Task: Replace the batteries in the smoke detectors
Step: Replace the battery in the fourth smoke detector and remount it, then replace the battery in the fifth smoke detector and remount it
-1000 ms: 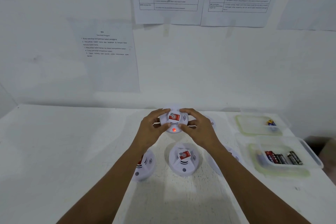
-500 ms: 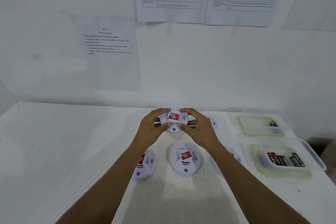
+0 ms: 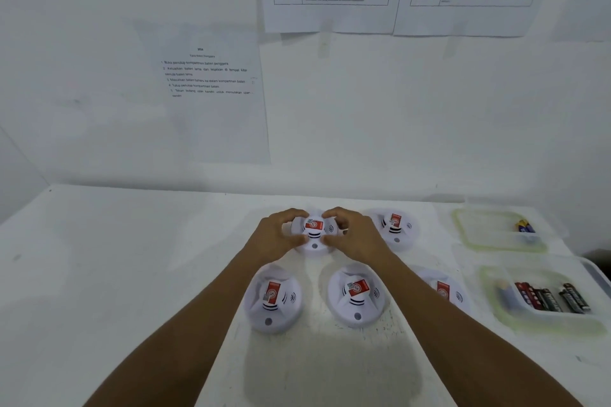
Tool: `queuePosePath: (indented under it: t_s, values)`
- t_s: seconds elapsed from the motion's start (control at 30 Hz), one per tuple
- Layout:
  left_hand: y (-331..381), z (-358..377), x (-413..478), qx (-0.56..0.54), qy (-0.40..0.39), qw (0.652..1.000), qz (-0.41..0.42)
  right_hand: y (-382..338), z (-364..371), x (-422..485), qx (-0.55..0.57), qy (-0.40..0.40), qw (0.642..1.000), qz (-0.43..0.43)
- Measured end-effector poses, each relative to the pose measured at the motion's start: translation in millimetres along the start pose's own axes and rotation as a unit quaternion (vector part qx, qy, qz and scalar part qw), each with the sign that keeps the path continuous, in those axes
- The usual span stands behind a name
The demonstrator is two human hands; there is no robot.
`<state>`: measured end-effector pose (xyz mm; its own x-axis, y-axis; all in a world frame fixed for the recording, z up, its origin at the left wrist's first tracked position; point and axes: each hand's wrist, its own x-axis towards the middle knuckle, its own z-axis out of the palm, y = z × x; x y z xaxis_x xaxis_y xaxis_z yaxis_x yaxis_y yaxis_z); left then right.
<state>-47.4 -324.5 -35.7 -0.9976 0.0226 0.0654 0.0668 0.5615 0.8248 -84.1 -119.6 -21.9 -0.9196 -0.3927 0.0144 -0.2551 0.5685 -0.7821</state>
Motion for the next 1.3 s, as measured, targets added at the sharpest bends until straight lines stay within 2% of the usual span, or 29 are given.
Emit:
queuePosePath:
  t_s: [0.3, 0.43, 0.5, 0.57, 0.67, 0.8, 0.9, 0.93, 1.0, 1.1, 1.2, 1.3]
  values:
    - [-14.1, 5.7, 9.3, 0.002, -0.004, 1.000, -0.003, 0.5, 13.4, 10.8, -0.010, 0.021, 0.999, 0.034]
    - [-9.6, 4.4, 12.8, 0.045, -0.013, 0.999, -0.014, -2.0, 11.4, 8.6, -0.038, 0.003, 0.999, 0.026]
    - [-1.3, 3.8, 15.1, 0.063, -0.012, 0.998, -0.010, -3.0, 3.6, 4.7, -0.009, 0.003, 1.000, 0.028]
    - [9.7, 7.8, 18.3, 0.068, 0.020, 0.997, 0.012, -1.4, -13.4, -3.0, 0.022, 0.047, 0.998, 0.020]
    - [35.0, 23.5, 19.7, 0.063, 0.038, 0.995, 0.067, 13.2, -49.0, -15.5, 0.006, 0.138, 0.990, 0.007]
    - [68.4, 65.4, 35.0, 0.070, -0.020, 0.992, 0.106, 44.9, -92.1, -30.1, -0.029, 0.179, 0.982, 0.056]
    - [91.4, 101.5, 50.1, 0.082, -0.098, 0.989, 0.071, 64.0, -105.4, -38.9, -0.027, 0.171, 0.980, 0.100]
    - [93.6, 112.1, 54.4, 0.080, -0.103, 0.989, 0.071, 68.6, -106.7, -40.6, -0.022, 0.155, 0.981, 0.118]
    - [96.6, 126.2, 56.5, 0.067, -0.089, 0.990, 0.088, 75.9, -107.4, -41.1, -0.003, 0.120, 0.982, 0.149]
    - [97.5, 140.5, 59.2, 0.068, -0.090, 0.987, 0.111, 79.1, -108.0, -39.8, 0.019, 0.091, 0.985, 0.146]
    - [92.9, 147.2, 64.6, 0.087, -0.090, 0.986, 0.113, 79.0, -109.7, -41.6, 0.047, 0.096, 0.984, 0.139]
    - [92.4, 140.9, 61.2, 0.057, -0.064, 0.992, 0.088, 74.1, -116.3, -47.5, 0.145, 0.137, 0.973, 0.118]
